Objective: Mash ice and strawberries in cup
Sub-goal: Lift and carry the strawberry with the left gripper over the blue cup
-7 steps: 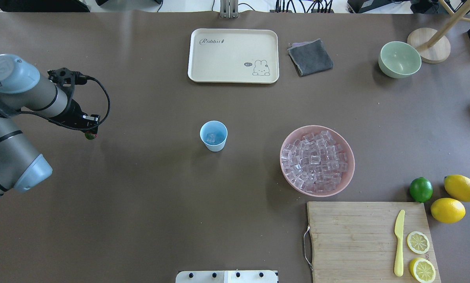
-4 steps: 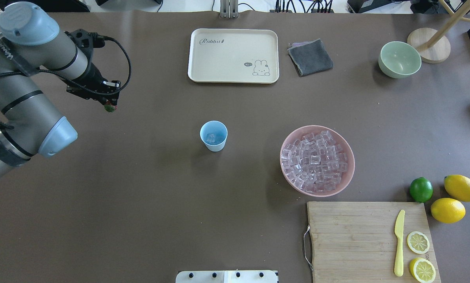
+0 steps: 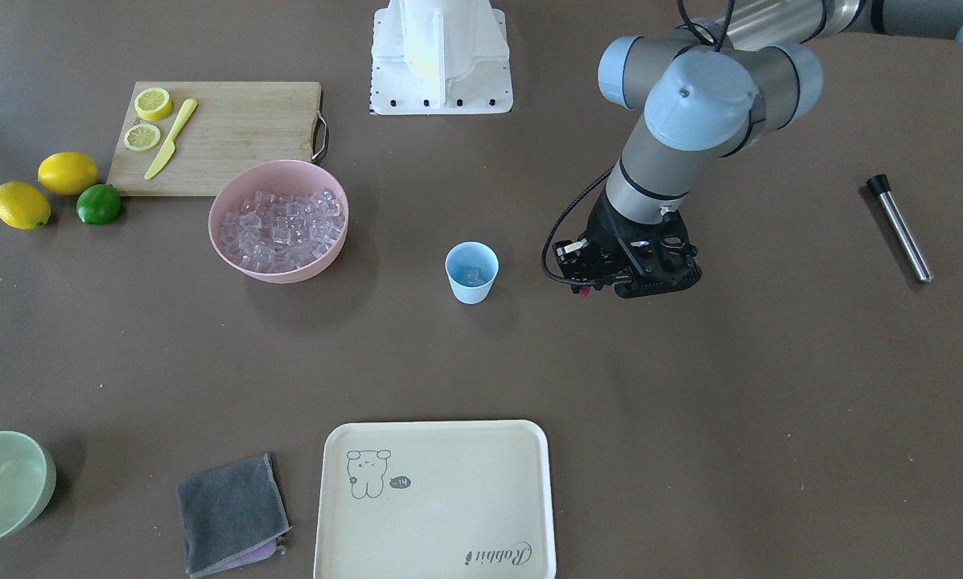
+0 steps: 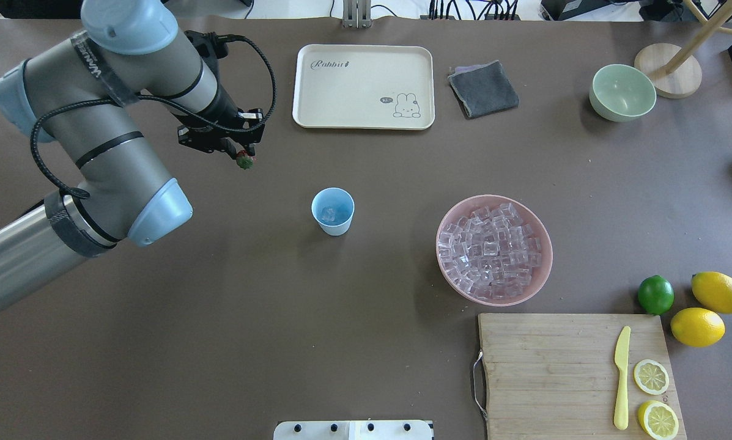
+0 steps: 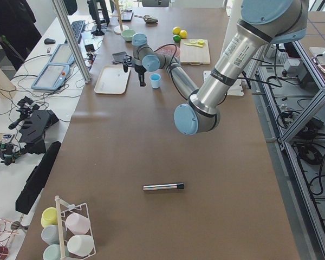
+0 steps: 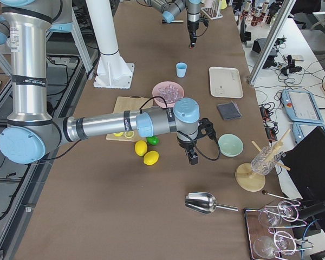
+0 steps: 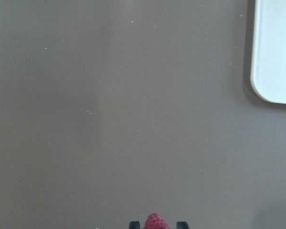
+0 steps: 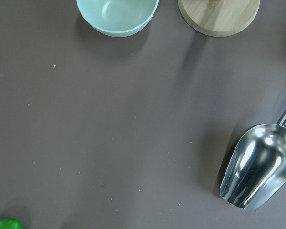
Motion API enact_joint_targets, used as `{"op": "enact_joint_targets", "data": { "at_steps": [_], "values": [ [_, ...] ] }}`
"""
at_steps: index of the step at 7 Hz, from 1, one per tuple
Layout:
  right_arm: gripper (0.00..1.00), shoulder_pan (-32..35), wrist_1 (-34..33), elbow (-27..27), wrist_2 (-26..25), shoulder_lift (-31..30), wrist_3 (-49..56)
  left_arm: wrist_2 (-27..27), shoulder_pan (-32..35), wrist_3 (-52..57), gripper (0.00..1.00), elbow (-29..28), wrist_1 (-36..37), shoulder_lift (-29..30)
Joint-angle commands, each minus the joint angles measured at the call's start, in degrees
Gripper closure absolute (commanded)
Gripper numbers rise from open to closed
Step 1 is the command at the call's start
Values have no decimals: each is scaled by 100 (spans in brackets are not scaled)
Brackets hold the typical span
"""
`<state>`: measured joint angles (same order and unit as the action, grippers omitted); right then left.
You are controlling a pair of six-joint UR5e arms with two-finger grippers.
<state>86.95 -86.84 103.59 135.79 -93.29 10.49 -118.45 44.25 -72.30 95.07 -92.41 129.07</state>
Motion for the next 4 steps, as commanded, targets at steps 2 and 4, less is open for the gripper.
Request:
{"op": "enact_joint_targets", "data": {
  "at_steps": [2, 4],
  "values": [
    [1, 76, 1, 73, 61, -40, -3, 698, -740, -1074, 82, -216, 222, 811],
    [1, 94, 1, 134, 87, -66, -12, 1234, -1145, -1172, 82, -400, 153, 787]
  ]
}}
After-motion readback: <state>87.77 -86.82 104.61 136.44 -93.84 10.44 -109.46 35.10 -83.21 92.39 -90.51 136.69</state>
